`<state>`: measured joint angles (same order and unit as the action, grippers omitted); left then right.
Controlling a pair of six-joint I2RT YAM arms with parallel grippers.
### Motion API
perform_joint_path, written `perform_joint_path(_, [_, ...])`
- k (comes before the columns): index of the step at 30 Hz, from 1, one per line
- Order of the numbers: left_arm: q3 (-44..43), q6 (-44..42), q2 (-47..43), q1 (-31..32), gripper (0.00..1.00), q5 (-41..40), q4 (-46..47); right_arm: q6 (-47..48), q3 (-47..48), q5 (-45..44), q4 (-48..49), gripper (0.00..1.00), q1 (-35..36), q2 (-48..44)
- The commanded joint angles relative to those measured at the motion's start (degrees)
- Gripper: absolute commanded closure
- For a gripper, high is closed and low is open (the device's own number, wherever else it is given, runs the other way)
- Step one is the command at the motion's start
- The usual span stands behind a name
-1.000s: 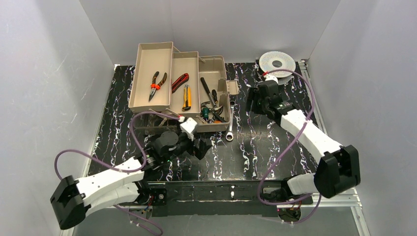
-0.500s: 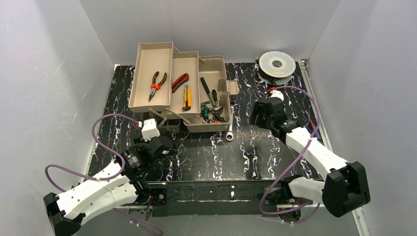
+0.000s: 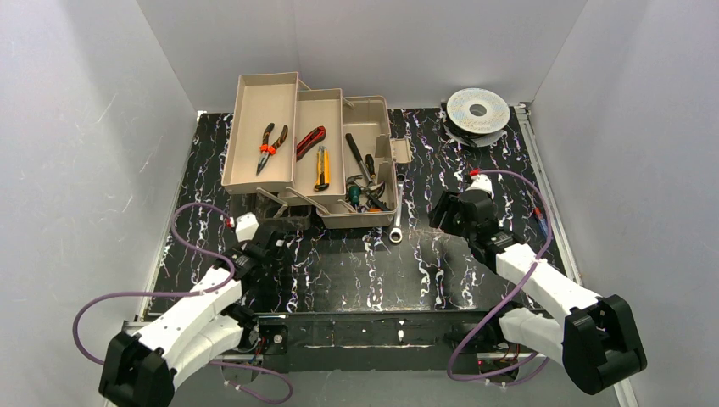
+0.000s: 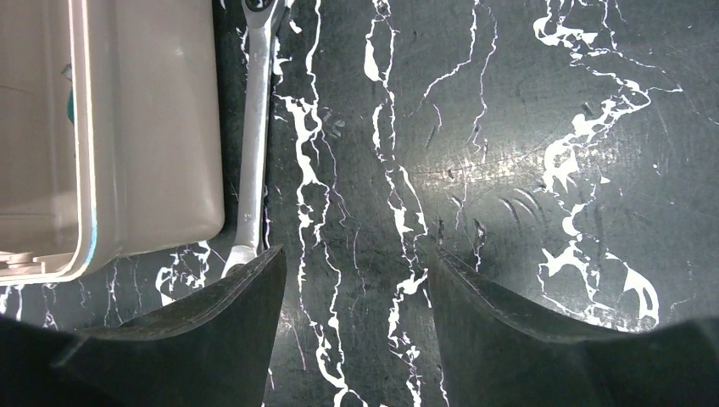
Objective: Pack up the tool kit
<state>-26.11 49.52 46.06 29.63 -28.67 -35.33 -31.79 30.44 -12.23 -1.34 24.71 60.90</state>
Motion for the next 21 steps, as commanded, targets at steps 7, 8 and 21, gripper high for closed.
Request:
perform_joint_path(7, [-3.2, -2.6, 10.5, -1.5, 0.23, 5.2, 1.4, -2.0, -1.8, -1.0, 7.3, 0.32, -0.3, -1.7])
perform_joint_path(8, [-3.1, -2.3, 10.8, -1.6, 0.24, 5.2, 1.1, -2.0, -1.9, -1.0, 7.4, 0.32, -0.2, -1.7])
perform_joint_path(21, [-4.0, -0.3, 15.8, -5.8, 0.24, 4.4, 3.1, -2.6, -3.1, -1.1, 8.2, 0.32, -0.3, -2.4])
